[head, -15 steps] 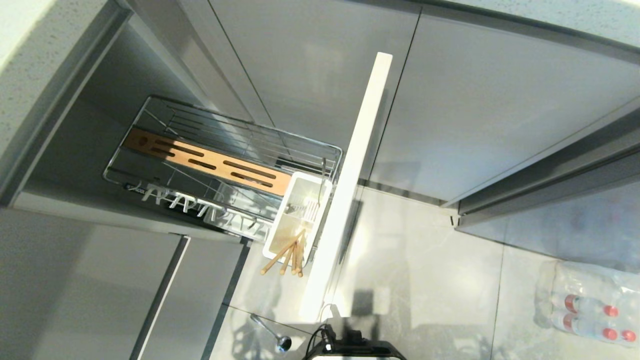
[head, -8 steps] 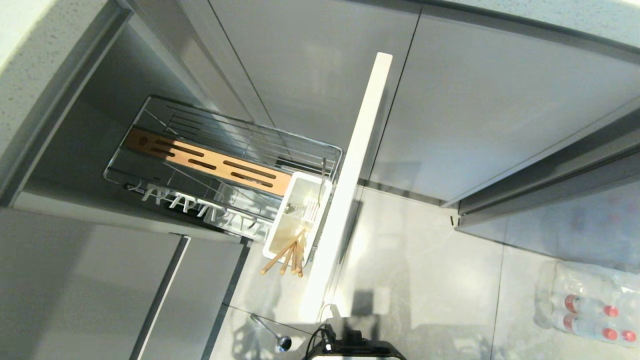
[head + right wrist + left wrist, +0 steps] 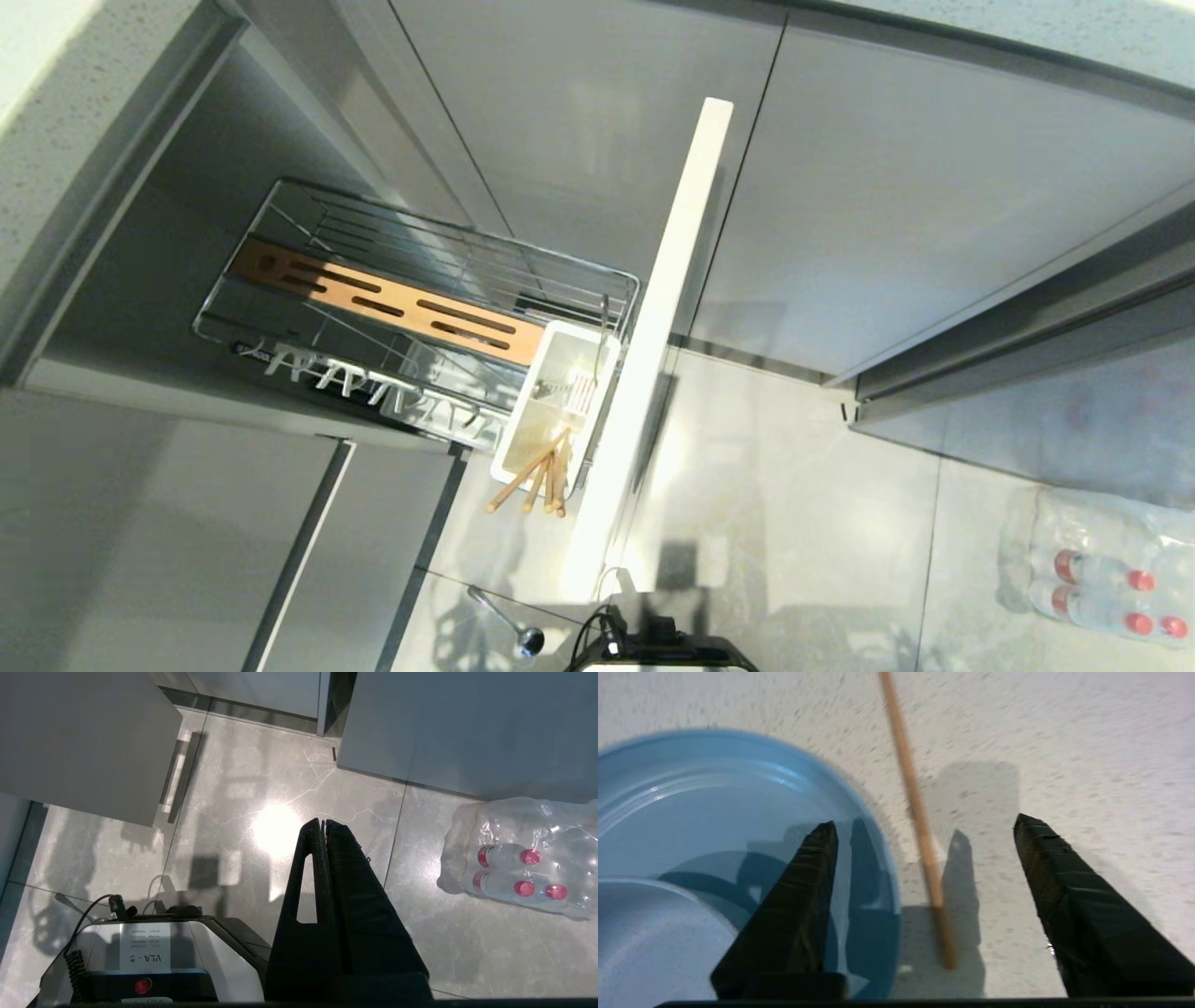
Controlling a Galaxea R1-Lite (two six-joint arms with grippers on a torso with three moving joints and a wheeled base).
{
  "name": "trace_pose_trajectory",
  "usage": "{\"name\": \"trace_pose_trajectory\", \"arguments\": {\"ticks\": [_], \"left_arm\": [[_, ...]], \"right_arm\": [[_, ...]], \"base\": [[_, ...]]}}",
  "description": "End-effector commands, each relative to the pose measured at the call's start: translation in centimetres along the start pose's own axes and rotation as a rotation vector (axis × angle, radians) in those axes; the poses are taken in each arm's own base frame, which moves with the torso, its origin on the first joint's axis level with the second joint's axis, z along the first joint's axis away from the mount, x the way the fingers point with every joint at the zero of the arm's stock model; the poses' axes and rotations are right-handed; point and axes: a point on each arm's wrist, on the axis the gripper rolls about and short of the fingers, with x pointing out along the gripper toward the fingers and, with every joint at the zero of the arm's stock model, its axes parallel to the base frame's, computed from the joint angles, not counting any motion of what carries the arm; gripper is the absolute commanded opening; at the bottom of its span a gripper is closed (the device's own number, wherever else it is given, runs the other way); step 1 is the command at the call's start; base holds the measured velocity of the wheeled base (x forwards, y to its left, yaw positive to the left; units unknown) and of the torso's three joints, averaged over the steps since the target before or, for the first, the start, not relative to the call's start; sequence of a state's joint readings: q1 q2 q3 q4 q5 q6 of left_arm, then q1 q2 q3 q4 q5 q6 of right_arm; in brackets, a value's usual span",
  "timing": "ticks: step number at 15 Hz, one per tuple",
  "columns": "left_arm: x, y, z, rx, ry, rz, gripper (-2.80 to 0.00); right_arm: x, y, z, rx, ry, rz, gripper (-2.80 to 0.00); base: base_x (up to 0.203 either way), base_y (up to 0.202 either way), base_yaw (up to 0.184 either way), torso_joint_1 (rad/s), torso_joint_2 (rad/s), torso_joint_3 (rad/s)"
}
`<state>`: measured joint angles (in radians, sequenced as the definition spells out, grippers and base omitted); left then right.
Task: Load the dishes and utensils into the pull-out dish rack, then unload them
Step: Take the chopsticks out of the cupboard
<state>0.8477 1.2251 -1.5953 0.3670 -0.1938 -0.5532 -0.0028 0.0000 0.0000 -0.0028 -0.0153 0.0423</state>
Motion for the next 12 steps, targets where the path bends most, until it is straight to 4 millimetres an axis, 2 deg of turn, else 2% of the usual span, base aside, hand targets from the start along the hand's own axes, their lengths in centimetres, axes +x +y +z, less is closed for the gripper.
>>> {"name": "trace_pose_trajectory", "arguments": {"ticks": [1,4,7,8,12], "left_arm": [[-1.5,-0.6,0.5,0.007,-0.038,-0.024,0.00],[-4.3,-2.2,1.4,0.026,-0.104,-0.098,0.00],[-8.3,-4.0,2.2,0.040,-0.162,-0.237,0.00],[-9.1,-4.3,2.4,0.043,-0.169,-0.280,-2.80],[-12.2,-5.5,3.7,0.038,-0.200,-0.465,-2.80]], "right_arm": [[0.0,0.0,0.0,0.001,0.001,0.000,-2.80],[0.0,0.0,0.0,0.001,0.001,0.000,-2.80],[0.0,0.0,0.0,0.001,0.001,0.001,-2.80],[0.0,0.0,0.0,0.001,0.001,0.000,-2.80],[0.0,0.0,0.0,0.001,0.001,0.001,-2.80]], "base": [[0.000,0.000,0.000,0.000,0.00,0.000],[0.000,0.000,0.000,0.000,0.00,0.000],[0.000,0.000,0.000,0.000,0.00,0.000],[0.000,0.000,0.000,0.000,0.00,0.000],[0.000,0.000,0.000,0.000,0.00,0.000]]}}
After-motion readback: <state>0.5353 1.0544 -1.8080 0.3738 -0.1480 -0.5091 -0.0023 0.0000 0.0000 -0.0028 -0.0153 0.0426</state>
